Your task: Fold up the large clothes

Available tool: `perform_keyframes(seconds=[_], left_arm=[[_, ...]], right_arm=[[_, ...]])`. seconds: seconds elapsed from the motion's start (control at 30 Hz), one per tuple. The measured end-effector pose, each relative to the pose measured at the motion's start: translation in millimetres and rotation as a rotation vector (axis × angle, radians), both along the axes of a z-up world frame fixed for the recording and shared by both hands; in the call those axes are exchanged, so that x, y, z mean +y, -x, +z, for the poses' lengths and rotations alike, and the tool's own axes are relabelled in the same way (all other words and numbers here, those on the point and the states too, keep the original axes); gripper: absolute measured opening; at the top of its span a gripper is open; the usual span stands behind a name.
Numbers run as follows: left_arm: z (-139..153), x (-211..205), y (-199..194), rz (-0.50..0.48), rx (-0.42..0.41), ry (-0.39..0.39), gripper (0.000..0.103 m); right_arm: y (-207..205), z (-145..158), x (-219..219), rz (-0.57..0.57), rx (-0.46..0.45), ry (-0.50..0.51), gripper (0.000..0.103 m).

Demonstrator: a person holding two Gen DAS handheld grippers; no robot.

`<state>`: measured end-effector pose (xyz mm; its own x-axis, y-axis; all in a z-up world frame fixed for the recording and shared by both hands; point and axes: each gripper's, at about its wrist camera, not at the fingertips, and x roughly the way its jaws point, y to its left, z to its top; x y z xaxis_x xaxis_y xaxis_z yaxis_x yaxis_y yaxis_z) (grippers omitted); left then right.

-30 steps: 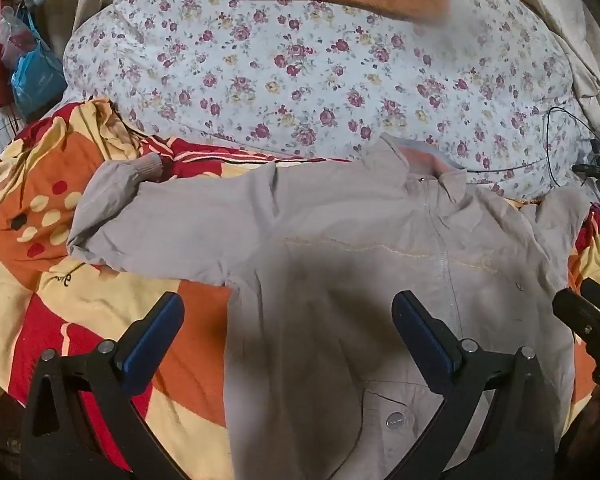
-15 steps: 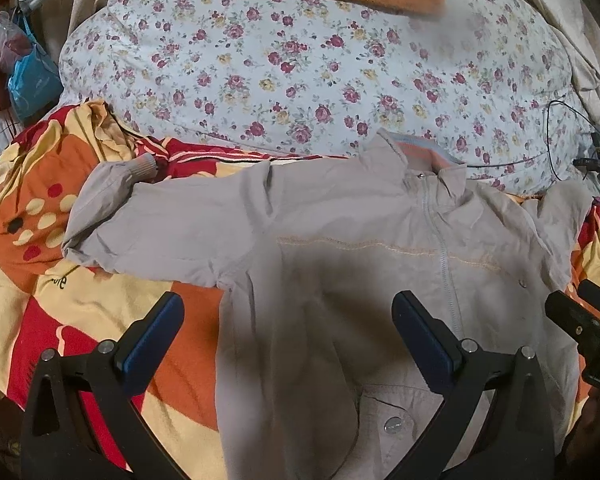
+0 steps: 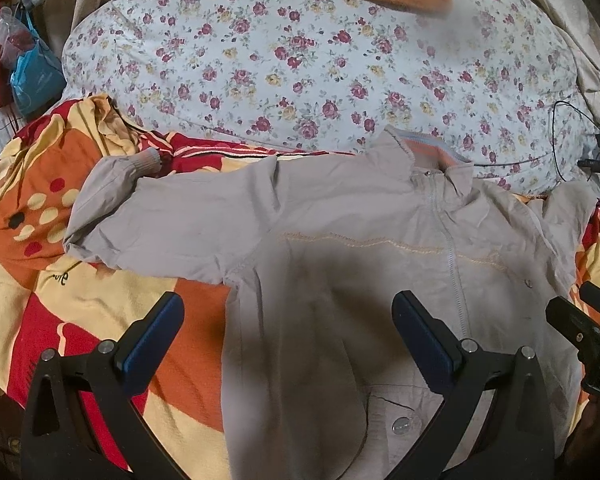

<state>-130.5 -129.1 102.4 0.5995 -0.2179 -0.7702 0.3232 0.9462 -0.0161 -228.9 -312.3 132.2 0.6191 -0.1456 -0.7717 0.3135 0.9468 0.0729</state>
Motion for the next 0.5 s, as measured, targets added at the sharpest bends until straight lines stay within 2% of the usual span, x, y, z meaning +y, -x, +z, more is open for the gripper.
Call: perform_keyframes(seconds=[0.5], left_arm=[[-8, 22, -25, 0.061, 0.022, -0.010, 0.103]], right_arm=[[-4, -6, -1, 0.003, 0.001, 0.017, 0.102]])
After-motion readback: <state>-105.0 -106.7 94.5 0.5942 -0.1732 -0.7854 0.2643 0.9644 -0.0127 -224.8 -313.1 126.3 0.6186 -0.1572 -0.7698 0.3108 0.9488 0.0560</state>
